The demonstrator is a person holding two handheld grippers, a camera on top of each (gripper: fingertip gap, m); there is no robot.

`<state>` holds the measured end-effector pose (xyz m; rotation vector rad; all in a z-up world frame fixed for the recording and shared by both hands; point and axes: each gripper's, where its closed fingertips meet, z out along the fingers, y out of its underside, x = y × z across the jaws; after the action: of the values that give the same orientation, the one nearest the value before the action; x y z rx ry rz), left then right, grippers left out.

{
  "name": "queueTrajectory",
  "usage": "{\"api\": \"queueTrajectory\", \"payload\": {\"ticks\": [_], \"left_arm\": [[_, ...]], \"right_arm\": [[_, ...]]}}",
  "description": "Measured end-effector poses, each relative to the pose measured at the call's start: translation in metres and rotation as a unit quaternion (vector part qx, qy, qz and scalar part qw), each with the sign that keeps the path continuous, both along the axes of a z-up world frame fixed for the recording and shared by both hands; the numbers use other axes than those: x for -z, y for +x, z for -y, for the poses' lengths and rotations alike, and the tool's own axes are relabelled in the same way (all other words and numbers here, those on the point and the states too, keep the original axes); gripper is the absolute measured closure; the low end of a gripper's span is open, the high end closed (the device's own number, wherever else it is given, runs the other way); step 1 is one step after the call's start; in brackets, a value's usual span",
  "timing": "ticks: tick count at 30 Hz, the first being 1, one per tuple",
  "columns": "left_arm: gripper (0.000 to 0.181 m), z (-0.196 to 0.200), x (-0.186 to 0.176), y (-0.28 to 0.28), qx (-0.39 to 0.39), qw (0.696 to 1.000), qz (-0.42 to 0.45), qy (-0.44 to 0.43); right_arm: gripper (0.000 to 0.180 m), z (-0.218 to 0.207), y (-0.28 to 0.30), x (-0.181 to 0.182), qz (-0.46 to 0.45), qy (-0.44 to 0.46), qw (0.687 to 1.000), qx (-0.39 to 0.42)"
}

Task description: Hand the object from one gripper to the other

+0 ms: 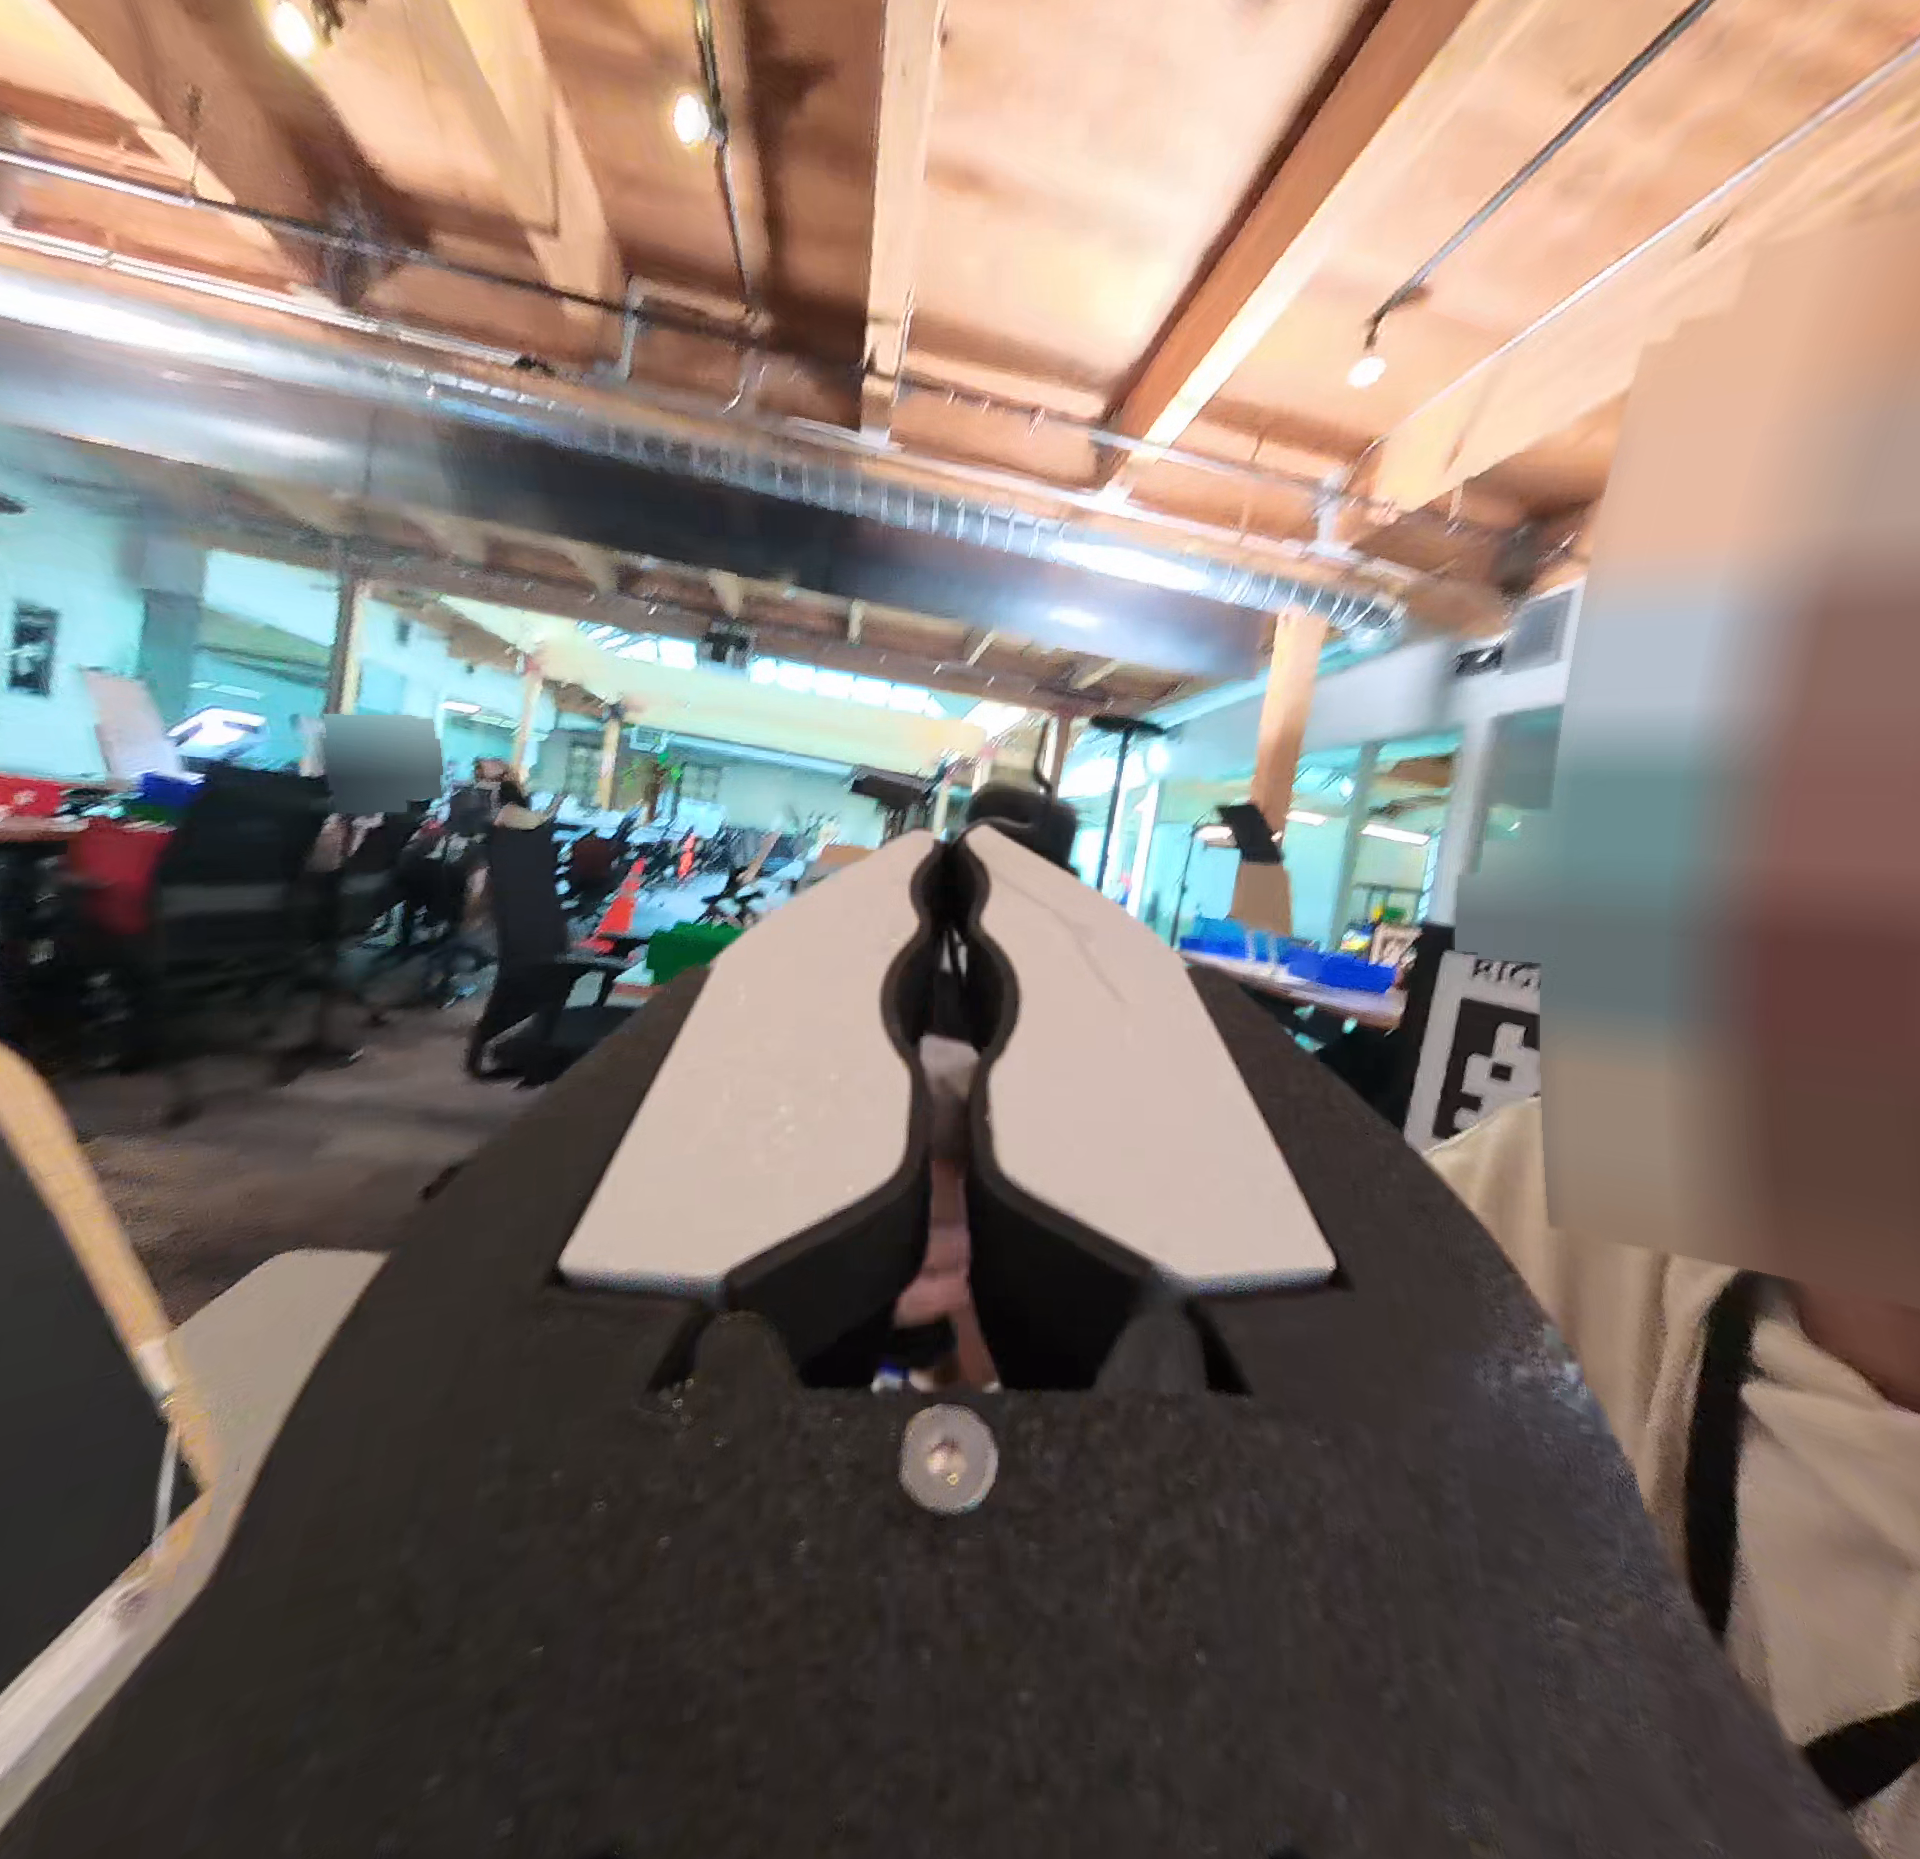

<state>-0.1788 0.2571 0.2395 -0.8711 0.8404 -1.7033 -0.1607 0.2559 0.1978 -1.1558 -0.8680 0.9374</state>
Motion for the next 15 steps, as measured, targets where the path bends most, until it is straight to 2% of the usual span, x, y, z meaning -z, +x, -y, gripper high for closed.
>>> {"api": "queueTrajectory", "payload": {"ticks": [4,9,15], "left_arm": [[0.181,0.008,0.0,0.003,0.058,0.998,0.017,0.001],[0.181,0.01,0.005,0.017,0.058,0.998,0.001,0.004],[0.181,0.007,0.008,0.024,0.034,0.999,-0.007,0.01]], "right_arm": [[0.149,-0.006,-0.02,0.002,-0.05,-0.068,0.995,-0.053],[0.155,0.001,-0.024,-0.006,-0.117,-0.119,0.975,-0.144],[0.157,0.001,-0.023,-0.004,-0.094,-0.096,0.984,-0.116]]}}
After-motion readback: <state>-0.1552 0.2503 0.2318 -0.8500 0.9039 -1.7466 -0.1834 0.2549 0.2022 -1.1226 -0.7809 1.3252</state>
